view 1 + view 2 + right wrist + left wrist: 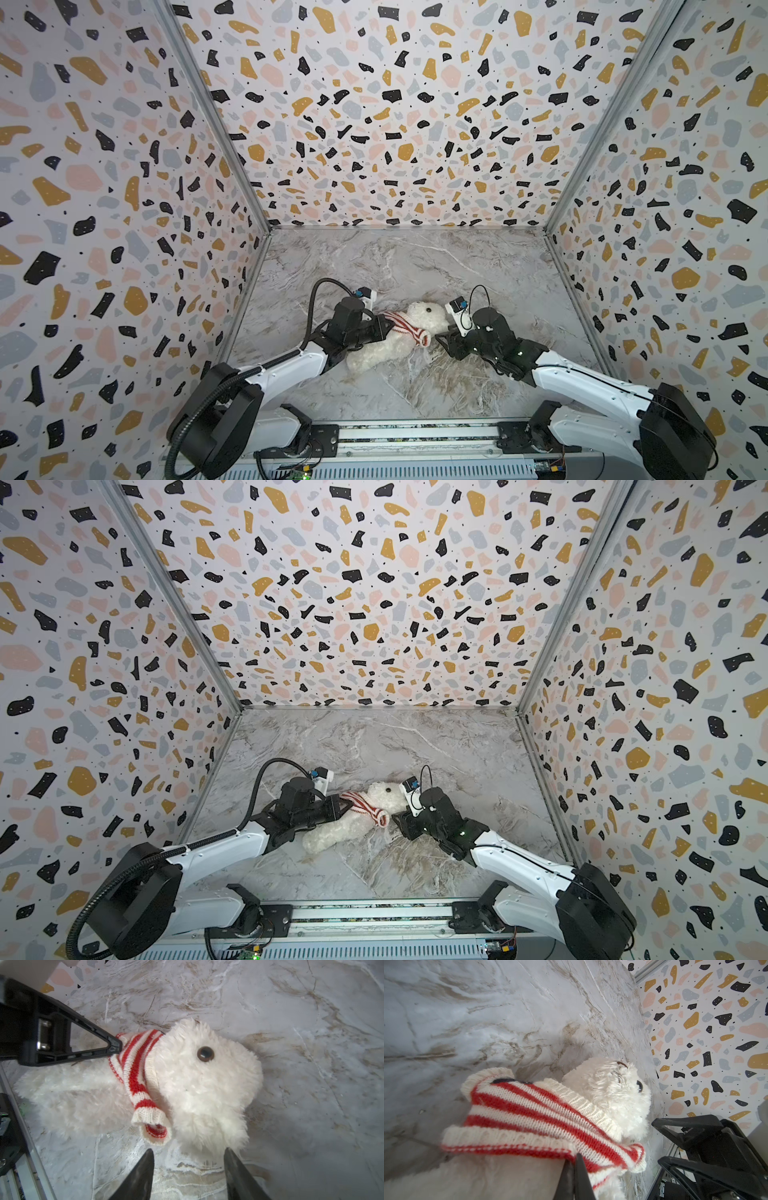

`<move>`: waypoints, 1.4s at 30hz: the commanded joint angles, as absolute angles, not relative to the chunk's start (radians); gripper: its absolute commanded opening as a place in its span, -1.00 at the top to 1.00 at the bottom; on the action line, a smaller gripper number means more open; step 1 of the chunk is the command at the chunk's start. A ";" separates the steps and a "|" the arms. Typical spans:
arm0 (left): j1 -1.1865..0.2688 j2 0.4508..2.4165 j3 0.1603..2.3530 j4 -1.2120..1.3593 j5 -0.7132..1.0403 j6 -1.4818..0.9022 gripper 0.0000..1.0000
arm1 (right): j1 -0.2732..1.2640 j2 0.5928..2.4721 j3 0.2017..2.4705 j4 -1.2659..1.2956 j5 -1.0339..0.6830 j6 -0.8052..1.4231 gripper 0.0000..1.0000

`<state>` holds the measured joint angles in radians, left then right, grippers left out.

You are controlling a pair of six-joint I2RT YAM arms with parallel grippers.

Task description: Dress the teddy bear

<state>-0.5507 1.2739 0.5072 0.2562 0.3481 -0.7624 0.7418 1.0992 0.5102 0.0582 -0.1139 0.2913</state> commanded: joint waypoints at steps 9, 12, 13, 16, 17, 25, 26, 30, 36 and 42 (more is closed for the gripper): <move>-0.546 1.275 0.503 0.285 0.375 -0.743 1.00 | 0.710 1.253 0.587 0.130 -0.120 0.233 -0.13; -0.545 1.275 0.503 0.285 0.377 -0.741 1.00 | 0.710 1.277 0.602 0.155 -0.127 0.222 -0.11; -0.545 1.276 0.503 0.284 0.377 -0.740 1.00 | 0.710 1.287 0.610 0.155 -0.130 0.215 -0.03; -0.546 1.279 0.504 0.285 0.379 -0.739 1.00 | 0.710 1.311 0.626 0.155 -0.141 0.201 0.36; -0.546 1.279 0.505 0.286 0.382 -0.738 1.00 | 0.710 1.317 0.629 0.153 -0.146 0.199 0.48; -0.546 1.266 0.535 0.258 0.387 -0.715 1.00 | 0.740 1.256 0.623 0.109 -0.119 0.178 1.00; -0.545 1.260 0.543 0.224 0.384 -0.708 1.00 | 0.757 1.235 0.625 0.095 -0.106 0.174 1.00; -0.546 1.225 0.582 0.135 0.346 -0.666 1.00 | 0.853 1.150 0.651 0.045 -0.050 0.165 1.00; -0.546 1.212 0.622 0.078 0.335 -0.633 1.00 | 0.971 1.138 0.748 -0.069 -0.006 0.217 1.00; -0.545 1.221 0.650 0.036 0.314 -0.602 1.00 | 1.005 1.183 0.792 -0.157 0.063 0.314 1.00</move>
